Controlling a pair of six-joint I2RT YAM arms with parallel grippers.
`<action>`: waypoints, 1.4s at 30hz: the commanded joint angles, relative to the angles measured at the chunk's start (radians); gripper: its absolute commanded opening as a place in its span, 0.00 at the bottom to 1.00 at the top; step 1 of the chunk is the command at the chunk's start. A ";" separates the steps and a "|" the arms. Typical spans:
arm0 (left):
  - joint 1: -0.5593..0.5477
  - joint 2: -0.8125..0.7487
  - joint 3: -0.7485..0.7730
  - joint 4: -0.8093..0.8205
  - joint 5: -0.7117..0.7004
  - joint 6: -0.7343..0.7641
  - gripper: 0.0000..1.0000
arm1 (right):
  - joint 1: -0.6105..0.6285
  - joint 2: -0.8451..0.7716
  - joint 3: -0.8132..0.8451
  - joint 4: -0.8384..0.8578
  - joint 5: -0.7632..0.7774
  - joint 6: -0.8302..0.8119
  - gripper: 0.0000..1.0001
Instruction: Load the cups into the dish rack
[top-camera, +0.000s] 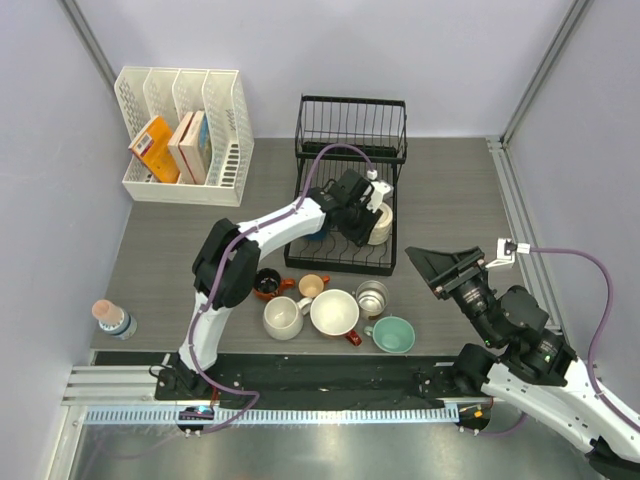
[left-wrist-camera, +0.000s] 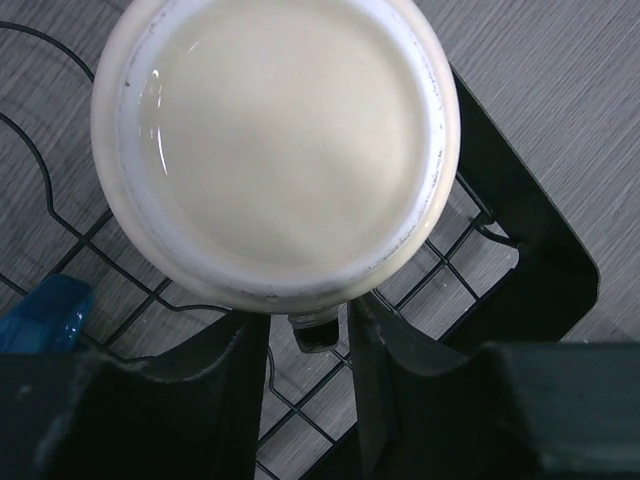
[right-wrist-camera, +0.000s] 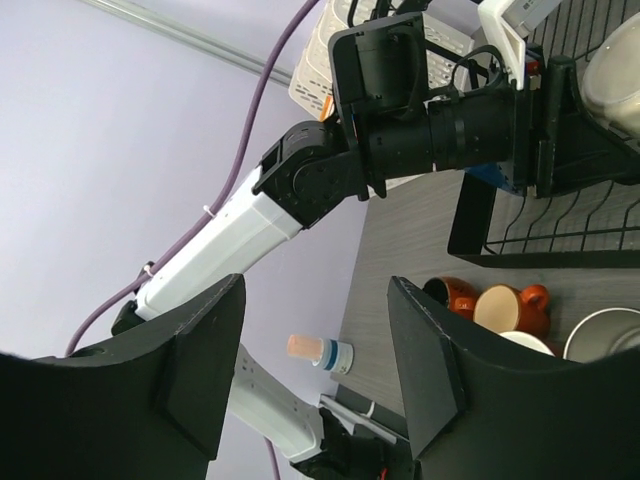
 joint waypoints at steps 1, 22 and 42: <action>-0.007 -0.056 -0.002 0.053 -0.008 -0.008 0.40 | 0.000 0.018 0.039 -0.012 0.030 -0.025 0.65; -0.007 -0.699 -0.109 -0.326 0.143 0.049 0.54 | 0.001 0.744 0.407 -0.727 -0.029 -0.146 0.61; 0.038 -0.924 -0.562 -0.509 0.117 0.185 0.50 | 0.121 0.740 0.357 -0.727 -0.059 -0.088 0.59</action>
